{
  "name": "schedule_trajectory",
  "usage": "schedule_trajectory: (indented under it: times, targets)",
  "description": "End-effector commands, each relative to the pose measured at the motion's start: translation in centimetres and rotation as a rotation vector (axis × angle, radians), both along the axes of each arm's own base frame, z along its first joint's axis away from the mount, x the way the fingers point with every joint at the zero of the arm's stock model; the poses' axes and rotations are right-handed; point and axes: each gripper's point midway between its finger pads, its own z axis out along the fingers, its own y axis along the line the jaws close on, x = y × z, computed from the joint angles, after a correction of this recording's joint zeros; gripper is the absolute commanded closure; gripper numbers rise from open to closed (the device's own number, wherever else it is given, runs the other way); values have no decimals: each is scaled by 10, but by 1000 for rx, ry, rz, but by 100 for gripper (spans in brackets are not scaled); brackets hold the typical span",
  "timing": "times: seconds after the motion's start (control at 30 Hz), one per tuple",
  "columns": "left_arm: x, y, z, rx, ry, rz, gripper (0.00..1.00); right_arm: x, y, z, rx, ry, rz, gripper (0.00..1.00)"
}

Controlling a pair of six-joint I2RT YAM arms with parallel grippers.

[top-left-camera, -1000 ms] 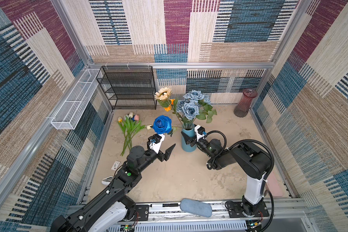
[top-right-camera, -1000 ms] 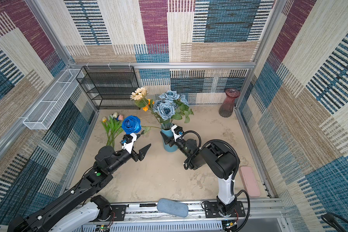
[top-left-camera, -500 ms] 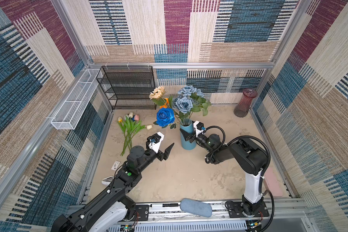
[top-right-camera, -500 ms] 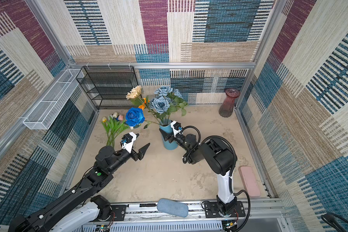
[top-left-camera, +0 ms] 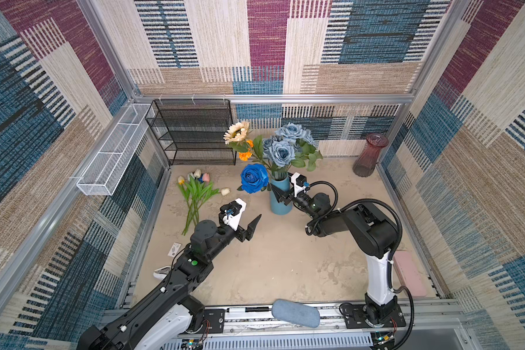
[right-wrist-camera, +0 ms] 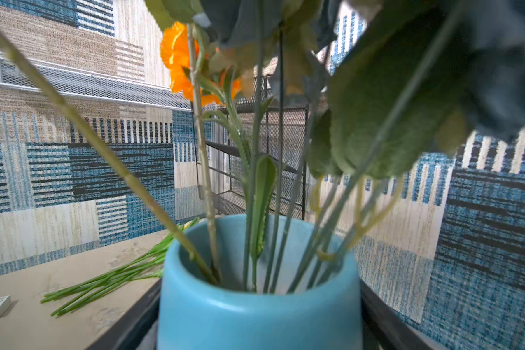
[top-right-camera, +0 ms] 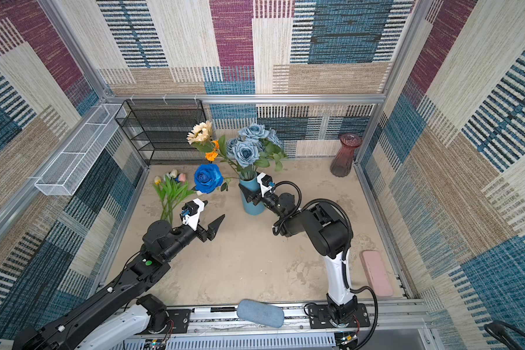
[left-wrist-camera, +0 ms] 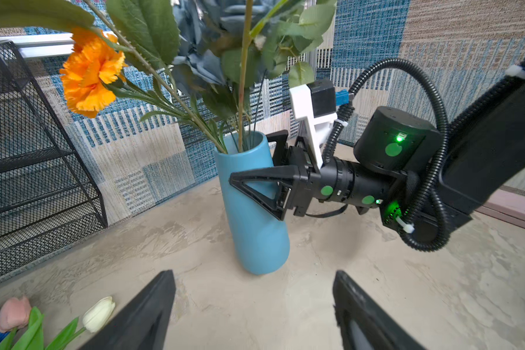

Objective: Arrange the flowers into the vase
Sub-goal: 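Slide the light-blue vase farther from the robot with the right gripper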

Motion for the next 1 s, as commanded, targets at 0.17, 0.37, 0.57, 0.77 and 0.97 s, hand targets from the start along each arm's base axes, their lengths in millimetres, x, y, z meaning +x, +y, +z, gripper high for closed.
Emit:
schedule_trajectory:
  times: [0.17,0.37,0.57,0.77,0.97]
  targets:
    - [4,4,5,10,-45,27,15,18,-14,80,208,-307,-8,97]
    - [8,9,-1,21,-33,52,15,72,-4,78,209,-321,-42,97]
    - [10,12,-8,21,-16,64,15,130,11,61,174,-280,-49,96]
    - [11,14,-11,19,-10,72,15,165,27,38,128,-240,-45,96]
    - [13,12,-9,19,-17,65,15,189,31,21,123,-229,-39,96]
